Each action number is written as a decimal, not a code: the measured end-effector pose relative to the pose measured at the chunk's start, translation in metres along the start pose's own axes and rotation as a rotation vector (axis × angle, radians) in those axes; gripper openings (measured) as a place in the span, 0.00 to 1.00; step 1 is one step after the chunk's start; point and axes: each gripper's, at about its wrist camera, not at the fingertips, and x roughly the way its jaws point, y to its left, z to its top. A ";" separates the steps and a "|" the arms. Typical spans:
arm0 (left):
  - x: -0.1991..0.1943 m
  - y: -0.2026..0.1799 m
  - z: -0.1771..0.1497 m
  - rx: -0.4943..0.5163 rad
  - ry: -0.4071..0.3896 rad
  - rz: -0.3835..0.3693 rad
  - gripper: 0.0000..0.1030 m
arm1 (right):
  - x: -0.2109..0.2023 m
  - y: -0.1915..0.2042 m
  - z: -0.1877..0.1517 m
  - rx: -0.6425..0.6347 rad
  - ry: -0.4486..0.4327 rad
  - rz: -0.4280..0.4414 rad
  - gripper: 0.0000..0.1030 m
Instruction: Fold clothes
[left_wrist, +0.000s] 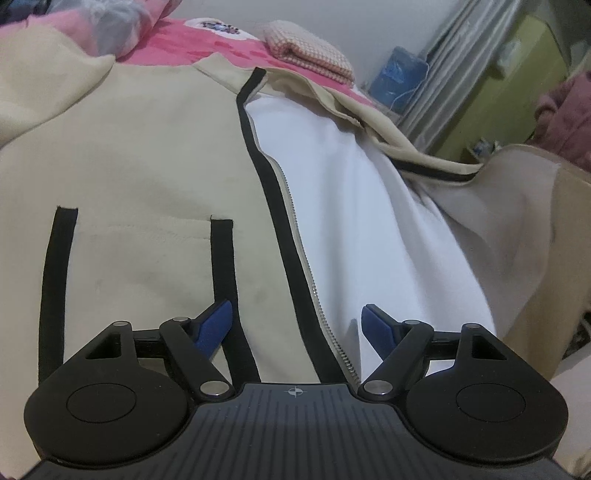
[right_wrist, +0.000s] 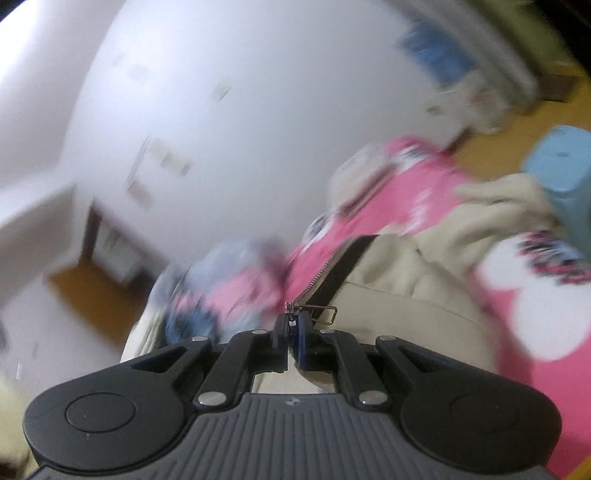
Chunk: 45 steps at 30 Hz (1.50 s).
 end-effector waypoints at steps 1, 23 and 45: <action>0.000 0.002 0.000 -0.012 -0.002 -0.010 0.75 | 0.006 0.012 -0.007 -0.034 0.050 0.010 0.05; -0.012 0.053 0.013 -0.267 0.035 -0.194 0.68 | 0.078 0.062 -0.152 -0.430 0.747 -0.131 0.05; -0.035 -0.039 -0.026 0.377 0.040 -0.162 0.72 | 0.021 0.064 -0.119 -0.458 0.708 -0.417 0.21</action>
